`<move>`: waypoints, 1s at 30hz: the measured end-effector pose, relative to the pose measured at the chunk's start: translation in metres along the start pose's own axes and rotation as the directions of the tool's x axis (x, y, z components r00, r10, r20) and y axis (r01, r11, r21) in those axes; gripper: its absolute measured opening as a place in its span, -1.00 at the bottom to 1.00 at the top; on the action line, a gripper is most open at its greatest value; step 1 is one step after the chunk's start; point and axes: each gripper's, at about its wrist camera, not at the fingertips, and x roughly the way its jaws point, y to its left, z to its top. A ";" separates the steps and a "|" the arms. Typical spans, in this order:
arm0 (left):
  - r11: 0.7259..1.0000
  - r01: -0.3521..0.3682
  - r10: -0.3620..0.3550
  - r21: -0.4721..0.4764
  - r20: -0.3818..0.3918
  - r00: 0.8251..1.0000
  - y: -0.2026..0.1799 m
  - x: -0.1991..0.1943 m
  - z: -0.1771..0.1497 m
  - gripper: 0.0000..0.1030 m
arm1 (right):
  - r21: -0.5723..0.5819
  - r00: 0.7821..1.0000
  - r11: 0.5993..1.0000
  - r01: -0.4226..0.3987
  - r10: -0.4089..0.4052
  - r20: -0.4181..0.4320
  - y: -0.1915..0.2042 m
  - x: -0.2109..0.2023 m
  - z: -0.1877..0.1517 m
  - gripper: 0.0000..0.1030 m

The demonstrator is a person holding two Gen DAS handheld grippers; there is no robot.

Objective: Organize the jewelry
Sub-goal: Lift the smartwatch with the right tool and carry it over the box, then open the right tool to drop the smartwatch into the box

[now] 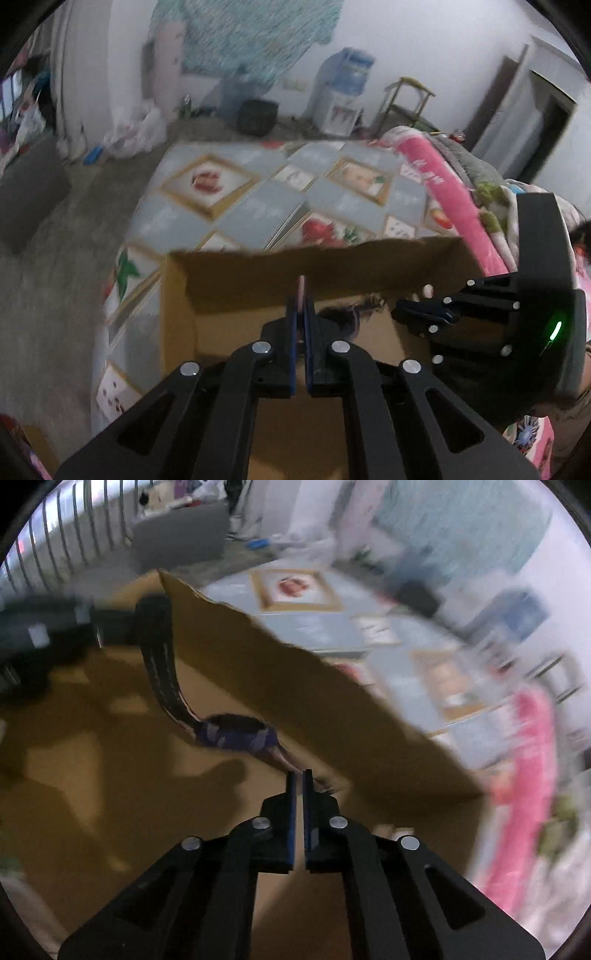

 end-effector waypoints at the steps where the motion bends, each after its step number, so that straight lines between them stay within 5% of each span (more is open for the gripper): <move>1: 1.000 0.007 -0.007 -0.010 -0.011 1.000 0.004 0.001 -0.001 -0.81 | 0.026 1.000 0.999 -0.028 0.029 -0.012 -0.005 0.001 -0.001 -0.84; 5: 1.000 0.007 -0.007 -0.031 0.006 1.000 0.013 -0.008 -0.005 -0.29 | 0.140 0.990 0.982 -0.127 0.133 -0.038 -0.026 0.000 -0.005 -0.68; 11: 0.998 0.055 -0.049 -0.038 0.148 0.988 0.014 -0.053 -0.006 -0.18 | 0.197 0.959 0.949 -0.247 0.268 -0.092 -0.021 0.010 0.011 -0.40; 18: 0.995 0.049 -0.019 -0.089 0.309 0.951 0.035 -0.117 -0.043 0.02 | 0.308 0.838 0.853 -0.421 0.495 -0.227 0.024 0.053 0.026 -0.40; 20: 0.994 0.041 -0.005 -0.103 0.328 0.945 0.042 -0.128 -0.059 0.06 | 0.366 0.826 0.825 -0.430 0.523 -0.209 0.025 0.064 0.030 -0.40; 23: 0.992 0.022 0.020 -0.123 0.331 0.943 0.052 -0.134 -0.080 0.10 | 0.438 0.833 0.798 -0.414 0.526 -0.170 0.019 0.075 0.034 -0.41; 30: 0.986 0.010 0.042 -0.169 0.305 0.952 0.070 -0.131 -0.123 0.17 | 0.546 0.888 0.762 -0.347 0.454 -0.069 0.001 0.077 0.031 -0.66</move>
